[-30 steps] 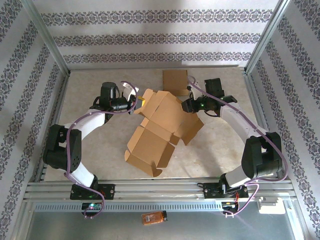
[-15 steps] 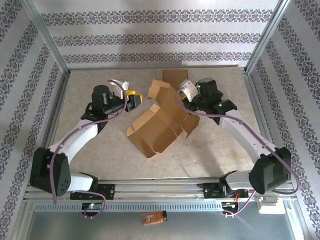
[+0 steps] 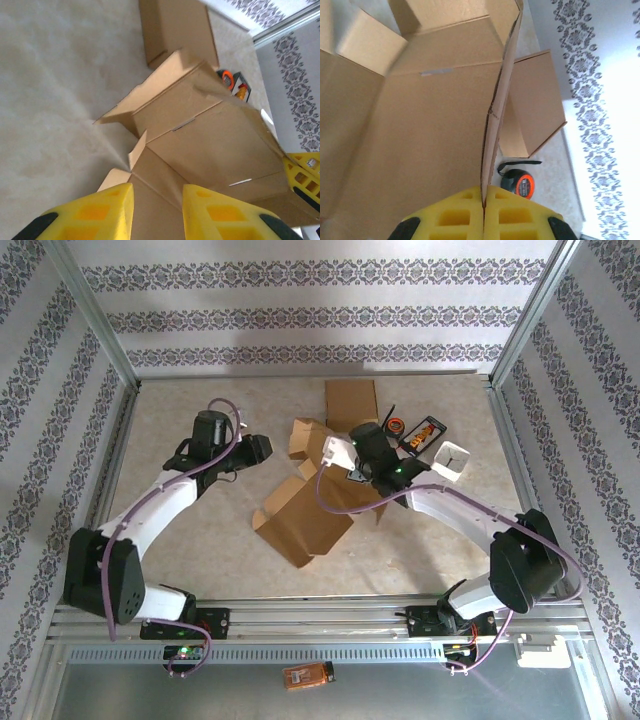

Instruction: Fold the paper box

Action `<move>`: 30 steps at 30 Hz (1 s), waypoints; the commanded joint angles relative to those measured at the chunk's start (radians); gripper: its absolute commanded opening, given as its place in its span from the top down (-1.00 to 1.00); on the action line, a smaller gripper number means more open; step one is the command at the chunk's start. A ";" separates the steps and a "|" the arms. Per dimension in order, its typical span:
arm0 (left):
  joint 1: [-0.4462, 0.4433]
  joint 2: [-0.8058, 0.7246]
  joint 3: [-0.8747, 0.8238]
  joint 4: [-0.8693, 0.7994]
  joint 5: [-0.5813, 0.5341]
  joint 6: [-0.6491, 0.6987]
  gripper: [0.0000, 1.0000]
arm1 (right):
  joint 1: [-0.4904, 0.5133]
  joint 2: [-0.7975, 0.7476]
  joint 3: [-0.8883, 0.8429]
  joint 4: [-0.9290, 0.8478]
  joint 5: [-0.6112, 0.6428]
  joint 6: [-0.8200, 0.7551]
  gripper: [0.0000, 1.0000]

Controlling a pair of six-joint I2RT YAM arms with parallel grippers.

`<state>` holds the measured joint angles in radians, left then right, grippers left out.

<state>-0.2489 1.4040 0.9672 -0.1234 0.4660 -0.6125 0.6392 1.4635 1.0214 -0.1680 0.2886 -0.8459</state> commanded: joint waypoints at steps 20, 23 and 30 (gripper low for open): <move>-0.104 0.322 0.271 0.008 0.099 -0.012 0.63 | 0.132 -0.019 -0.150 0.335 0.199 -0.294 0.91; -0.113 0.346 0.275 0.020 0.119 -0.024 0.69 | 0.137 -0.017 -0.147 0.344 0.203 -0.292 0.91; -0.138 0.324 0.182 0.208 0.229 -0.174 0.74 | 0.137 -0.010 -0.141 0.383 0.205 -0.268 0.90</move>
<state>-0.3592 1.7493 1.1988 -0.0280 0.5888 -0.6918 0.7685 1.4704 0.8764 0.1398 0.4763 -1.1225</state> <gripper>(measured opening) 0.131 0.059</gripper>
